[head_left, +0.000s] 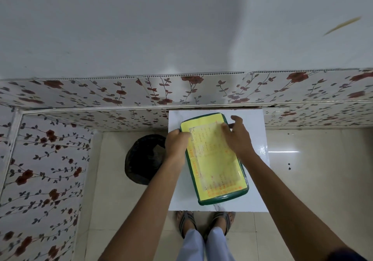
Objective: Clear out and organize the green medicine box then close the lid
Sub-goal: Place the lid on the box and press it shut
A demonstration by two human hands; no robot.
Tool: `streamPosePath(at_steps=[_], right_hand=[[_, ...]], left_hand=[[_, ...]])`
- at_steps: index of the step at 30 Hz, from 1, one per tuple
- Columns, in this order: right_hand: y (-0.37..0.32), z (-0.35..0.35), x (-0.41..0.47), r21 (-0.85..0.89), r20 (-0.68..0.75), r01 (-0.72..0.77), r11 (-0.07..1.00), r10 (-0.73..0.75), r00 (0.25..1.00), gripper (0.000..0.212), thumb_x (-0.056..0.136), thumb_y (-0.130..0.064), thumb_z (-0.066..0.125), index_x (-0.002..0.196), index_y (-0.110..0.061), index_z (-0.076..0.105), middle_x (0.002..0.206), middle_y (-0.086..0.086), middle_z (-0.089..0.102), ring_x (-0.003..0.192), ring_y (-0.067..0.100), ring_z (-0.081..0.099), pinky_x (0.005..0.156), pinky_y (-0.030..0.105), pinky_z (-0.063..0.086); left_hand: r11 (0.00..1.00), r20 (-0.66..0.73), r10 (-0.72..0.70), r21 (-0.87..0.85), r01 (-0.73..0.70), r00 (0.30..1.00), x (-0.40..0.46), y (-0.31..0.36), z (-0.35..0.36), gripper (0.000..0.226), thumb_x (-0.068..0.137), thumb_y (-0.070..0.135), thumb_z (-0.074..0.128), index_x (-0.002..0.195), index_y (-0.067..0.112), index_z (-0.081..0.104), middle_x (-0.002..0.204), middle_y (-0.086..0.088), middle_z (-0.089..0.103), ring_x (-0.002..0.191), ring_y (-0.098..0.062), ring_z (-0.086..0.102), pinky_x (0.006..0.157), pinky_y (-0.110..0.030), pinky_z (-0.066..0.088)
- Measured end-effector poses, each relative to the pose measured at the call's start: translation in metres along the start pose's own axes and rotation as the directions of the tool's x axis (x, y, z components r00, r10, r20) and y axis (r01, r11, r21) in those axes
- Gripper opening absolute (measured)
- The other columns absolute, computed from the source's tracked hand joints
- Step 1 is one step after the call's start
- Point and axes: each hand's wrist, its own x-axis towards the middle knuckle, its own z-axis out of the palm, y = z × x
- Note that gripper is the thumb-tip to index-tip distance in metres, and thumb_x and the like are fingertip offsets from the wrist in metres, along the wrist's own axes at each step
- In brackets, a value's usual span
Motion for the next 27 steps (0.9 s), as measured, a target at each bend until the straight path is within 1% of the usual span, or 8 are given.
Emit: streamPosePath(at_steps=[2,4,6,11,13,17,24,27], right_hand=[[-0.011,0.006,0.021,-0.088,-0.013,-0.014,0.996,0.013,1.0,0.049,0.096,-0.041,0.034,0.128,-0.006,0.042,0.125,0.018,0.057,0.109,0.034,0.057,0.086,0.04,0.045],[-0.013,0.013,0.034,-0.137,-0.001,-0.037,0.99,0.037,0.999,0.053,0.094,-0.049,0.029,0.117,-0.005,0.046,0.113,0.018,0.06,0.098,0.033,0.059,0.074,0.037,0.044],[-0.01,0.018,0.039,-0.145,-0.003,-0.026,0.989,0.026,1.0,0.051,0.093,-0.052,0.029,0.109,-0.007,0.045,0.105,0.016,0.061,0.09,0.03,0.061,0.068,0.035,0.043],[-0.001,0.022,0.04,-0.159,-0.021,0.074,0.985,-0.078,0.997,0.036,0.095,-0.048,0.03,0.095,-0.013,0.037,0.087,0.008,0.058,0.074,0.021,0.057,0.056,0.026,0.039],[0.001,0.024,0.041,-0.154,-0.038,0.101,0.983,-0.108,0.993,0.034,0.095,-0.047,0.029,0.093,-0.014,0.037,0.084,0.007,0.058,0.073,0.021,0.059,0.056,0.027,0.042],[0.007,0.027,0.045,-0.095,-0.093,0.08,0.992,-0.089,0.992,0.038,0.094,-0.05,0.026,0.094,-0.015,0.041,0.084,0.006,0.064,0.074,0.024,0.064,0.066,0.039,0.053],[0.01,0.023,0.041,0.073,-0.178,0.034,0.997,-0.02,0.984,0.046,0.091,-0.051,0.036,0.09,-0.01,0.056,0.085,0.007,0.066,0.078,0.023,0.064,0.061,0.027,0.044],[0.012,0.009,0.025,0.05,-0.131,0.01,0.999,-0.003,0.991,0.045,0.094,-0.046,0.035,0.102,-0.008,0.057,0.092,0.002,0.062,0.087,0.021,0.059,0.067,0.027,0.042]], left_hand=[[0.999,-0.096,0.039,-0.003,-0.039,0.995,0.014,0.008,0.009,0.028,0.09,0.023,0.041,0.075,0.005,0.057,0.076,-0.008,0.056,0.062,-0.021,0.05,0.058,-0.029,0.038],[0.992,-0.198,0.08,0.11,-0.059,0.977,0.024,0.008,0.021,0.047,0.096,0.034,0.029,0.097,-0.003,0.058,0.098,-0.018,0.061,0.083,-0.032,0.059,0.068,-0.037,0.046],[0.977,-0.279,0.109,0.207,-0.051,0.954,0.023,0.006,0.03,0.05,0.098,0.034,0.022,0.109,-0.004,0.053,0.117,-0.025,0.054,0.102,-0.04,0.056,0.078,-0.041,0.045],[0.967,-0.379,0.232,0.193,-0.168,0.896,0.017,0.002,0.041,0.043,0.099,0.027,0.02,0.109,-0.003,0.05,0.116,-0.025,0.049,0.084,-0.031,0.052,0.062,-0.028,0.036],[0.967,-0.395,0.24,0.174,-0.184,0.887,0.02,0.0,0.04,0.042,0.099,0.024,0.022,0.106,-0.006,0.051,0.112,-0.027,0.051,0.082,-0.034,0.054,0.056,-0.025,0.032],[0.965,-0.413,0.26,0.145,-0.219,0.873,0.027,-0.005,0.044,0.041,0.099,0.024,0.024,0.099,-0.006,0.053,0.106,-0.031,0.054,0.084,-0.04,0.058,0.056,-0.026,0.033],[0.942,-0.344,0.333,0.171,-0.29,0.878,0.035,-0.007,0.036,0.04,0.099,0.024,0.027,0.092,-0.006,0.052,0.099,-0.028,0.054,0.075,-0.027,0.045,0.064,-0.029,0.033],[0.933,-0.255,0.355,0.151,-0.325,0.9,0.034,-0.014,0.024,0.037,0.099,0.028,0.03,0.093,-0.001,0.053,0.089,-0.016,0.049,0.078,-0.022,0.044,0.069,-0.034,0.037]])
